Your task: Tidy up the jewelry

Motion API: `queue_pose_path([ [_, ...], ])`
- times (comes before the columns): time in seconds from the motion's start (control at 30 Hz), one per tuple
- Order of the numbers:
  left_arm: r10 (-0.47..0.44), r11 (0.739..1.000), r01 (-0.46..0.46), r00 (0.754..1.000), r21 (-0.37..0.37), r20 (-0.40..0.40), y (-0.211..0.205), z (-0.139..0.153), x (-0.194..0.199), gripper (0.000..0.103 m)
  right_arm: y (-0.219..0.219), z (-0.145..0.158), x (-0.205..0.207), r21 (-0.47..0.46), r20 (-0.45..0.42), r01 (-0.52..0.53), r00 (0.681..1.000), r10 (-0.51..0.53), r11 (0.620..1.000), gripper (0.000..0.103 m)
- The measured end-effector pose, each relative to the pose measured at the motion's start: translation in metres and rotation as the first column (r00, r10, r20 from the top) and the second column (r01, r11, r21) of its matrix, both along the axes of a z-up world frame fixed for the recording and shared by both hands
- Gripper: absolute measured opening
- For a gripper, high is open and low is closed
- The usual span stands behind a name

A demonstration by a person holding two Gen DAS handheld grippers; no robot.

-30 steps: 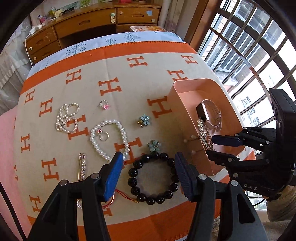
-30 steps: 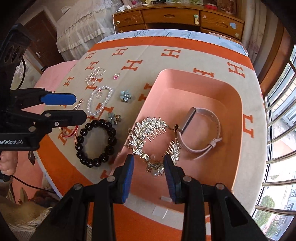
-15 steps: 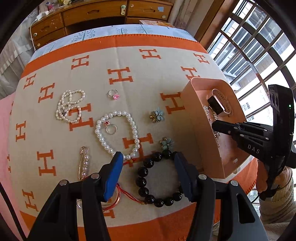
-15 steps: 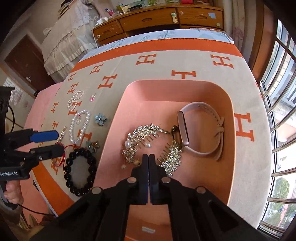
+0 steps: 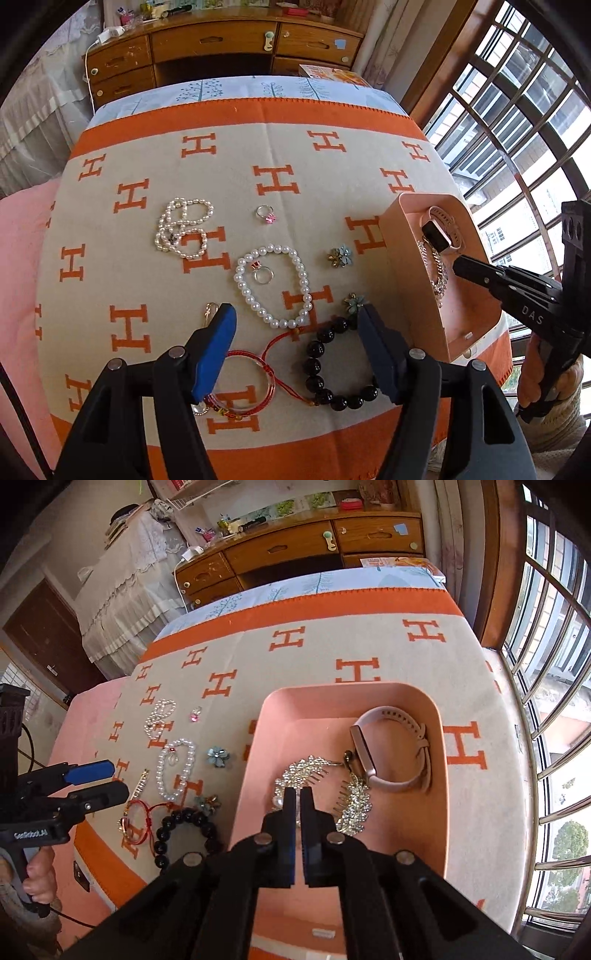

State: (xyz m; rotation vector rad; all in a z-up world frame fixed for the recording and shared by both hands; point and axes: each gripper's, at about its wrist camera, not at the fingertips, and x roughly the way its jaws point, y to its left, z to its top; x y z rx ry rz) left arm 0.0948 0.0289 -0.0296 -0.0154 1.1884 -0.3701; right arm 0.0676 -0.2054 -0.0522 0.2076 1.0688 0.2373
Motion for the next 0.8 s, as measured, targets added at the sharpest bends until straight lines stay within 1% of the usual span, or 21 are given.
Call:
queue_pose_path([
  [0.1, 0.013, 1.000, -0.013, 1.000, -0.005, 0.022, 0.012, 0.008, -0.003, 0.067, 0.013, 0.011, -0.010, 0.020, 0.011, -0.044, 0.999, 0.043, 0.999, 0.003],
  [0.27, 0.029, 1.000, -0.029, 0.998, 0.007, 0.048, 0.031, 0.017, -0.010, 0.068, 0.043, 0.019, -0.016, 0.023, 0.010, -0.118, 0.993, 0.117, 0.993, 0.007],
  [0.33, 0.030, 0.999, -0.032, 0.998, 0.022, 0.063, 0.040, 0.019, -0.014, 0.069, 0.053, 0.020, -0.018, 0.023, 0.006, -0.142, 0.990, 0.142, 0.990, 0.013],
  [0.37, 0.030, 0.999, -0.033, 0.997, 0.031, 0.071, 0.044, 0.020, -0.016, 0.071, 0.058, 0.021, -0.018, 0.019, 0.006, -0.152, 0.988, 0.152, 0.988, 0.020],
  [0.4, 0.030, 0.999, -0.033, 0.996, 0.040, 0.078, 0.049, 0.020, -0.018, 0.073, 0.063, 0.020, -0.018, 0.014, 0.005, -0.159, 0.987, 0.159, 0.987, 0.024],
  [0.43, 0.029, 0.998, -0.034, 0.996, 0.050, 0.085, 0.053, 0.020, -0.020, 0.074, 0.067, 0.020, -0.019, 0.008, 0.002, -0.167, 0.986, 0.167, 0.986, 0.024],
  [0.57, 0.018, 0.997, -0.024, 0.997, 0.079, 0.078, 0.068, 0.011, -0.025, 0.074, 0.081, 0.012, -0.017, -0.020, -0.028, -0.198, 0.980, 0.197, 0.980, 0.024],
  [0.8, -0.032, 0.994, 0.029, 0.999, 0.101, 0.027, 0.078, -0.021, -0.036, 0.074, 0.103, -0.011, -0.012, -0.071, -0.108, -0.240, 0.967, 0.232, 0.968, 0.024],
])
